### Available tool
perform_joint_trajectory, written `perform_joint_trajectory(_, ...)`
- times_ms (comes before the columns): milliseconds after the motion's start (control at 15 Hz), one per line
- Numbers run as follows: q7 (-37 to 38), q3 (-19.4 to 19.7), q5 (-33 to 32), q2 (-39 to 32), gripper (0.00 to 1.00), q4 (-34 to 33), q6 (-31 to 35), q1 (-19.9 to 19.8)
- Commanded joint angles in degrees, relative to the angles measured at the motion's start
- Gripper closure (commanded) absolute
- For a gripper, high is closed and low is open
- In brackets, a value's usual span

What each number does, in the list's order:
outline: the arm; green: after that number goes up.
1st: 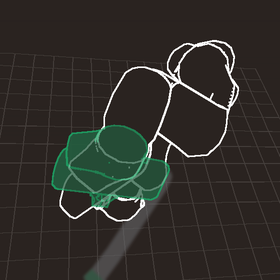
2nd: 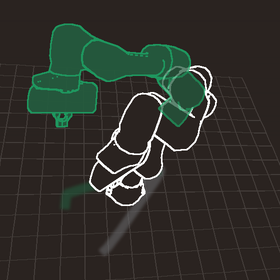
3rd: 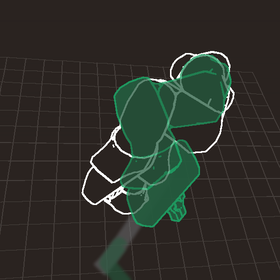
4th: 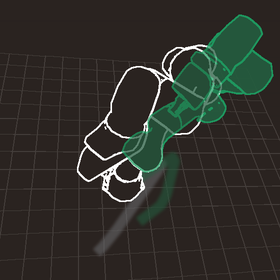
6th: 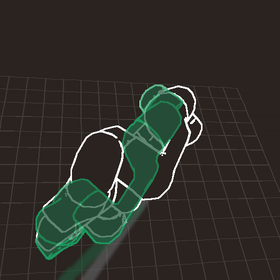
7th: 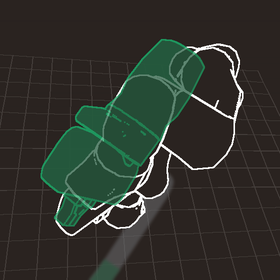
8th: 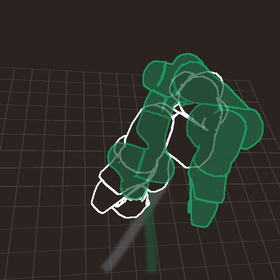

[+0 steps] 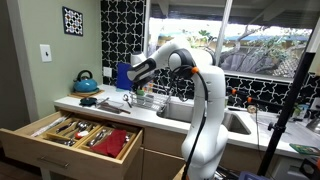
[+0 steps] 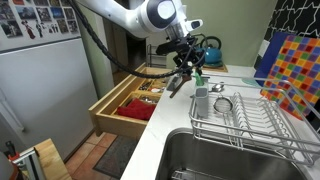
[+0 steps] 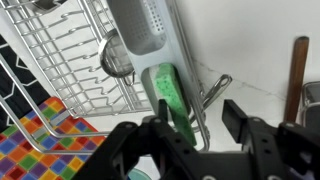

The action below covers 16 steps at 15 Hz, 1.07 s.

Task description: Take the two sponges off of the dish rack

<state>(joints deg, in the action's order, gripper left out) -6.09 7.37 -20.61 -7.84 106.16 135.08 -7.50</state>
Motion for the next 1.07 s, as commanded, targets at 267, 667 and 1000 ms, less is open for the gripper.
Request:
perform_joint_trajectory(267,-0.84,1.0,-0.5,0.58,0.97,-0.99,2.17,-0.2)
perform_joint_trajectory(667,-1.3,0.64,-1.62,3.69,0.93,-0.1,1.55,0.39)
perform_joint_trajectory(1000,-1.66,0.47,-2.32,4.53,0.93,-0.54,1.06,0.44)
